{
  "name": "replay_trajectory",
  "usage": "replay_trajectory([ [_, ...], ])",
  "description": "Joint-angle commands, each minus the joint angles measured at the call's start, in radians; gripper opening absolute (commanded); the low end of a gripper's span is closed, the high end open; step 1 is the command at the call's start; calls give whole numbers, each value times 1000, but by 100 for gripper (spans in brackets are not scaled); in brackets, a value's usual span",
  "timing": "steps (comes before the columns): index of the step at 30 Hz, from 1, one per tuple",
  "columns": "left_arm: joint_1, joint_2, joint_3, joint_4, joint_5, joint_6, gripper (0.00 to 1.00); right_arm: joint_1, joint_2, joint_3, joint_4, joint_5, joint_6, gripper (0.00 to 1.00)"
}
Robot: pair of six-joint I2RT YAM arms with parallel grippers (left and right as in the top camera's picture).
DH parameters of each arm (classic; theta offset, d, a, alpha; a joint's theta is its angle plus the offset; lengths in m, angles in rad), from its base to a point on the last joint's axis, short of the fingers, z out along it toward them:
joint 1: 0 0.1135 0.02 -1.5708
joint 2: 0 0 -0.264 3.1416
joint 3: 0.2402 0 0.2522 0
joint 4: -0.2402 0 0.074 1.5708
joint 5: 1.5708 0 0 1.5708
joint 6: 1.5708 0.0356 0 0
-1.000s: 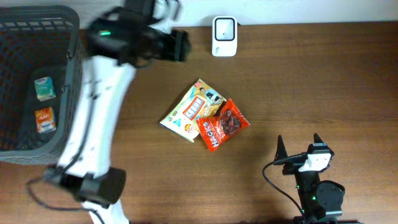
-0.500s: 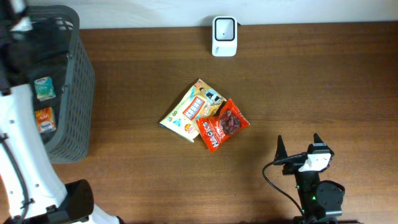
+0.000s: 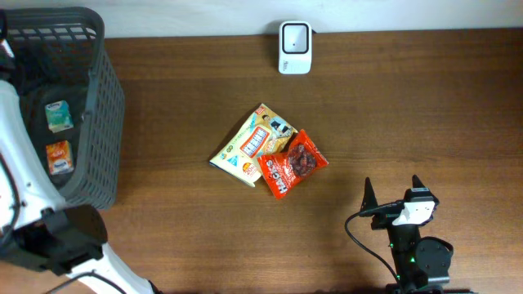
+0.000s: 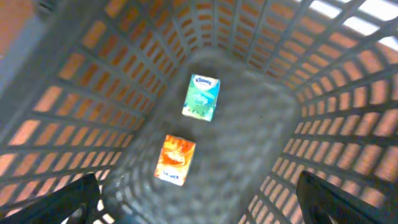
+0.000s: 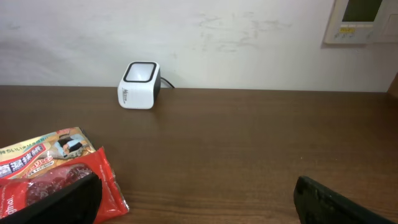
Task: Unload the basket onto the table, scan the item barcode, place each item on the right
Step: 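Reach into the basket and grasp the orange box with left gripper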
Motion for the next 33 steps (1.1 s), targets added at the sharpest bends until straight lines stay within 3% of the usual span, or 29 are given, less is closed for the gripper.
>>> replay_trajectory([
  [1, 9, 69, -3, 12, -8, 9, 99, 6, -4, -5, -7, 8, 10, 98],
  [10, 9, 225, -3, -2, -114, 8, 98, 6, -4, -5, -7, 8, 10, 98],
  [18, 9, 295, -4, -71, -135, -9, 77, 6, -4, -5, -7, 8, 10, 99],
  [33, 9, 311, -124, -66, -225, -60, 73, 6, -4, -5, -7, 8, 10, 98],
])
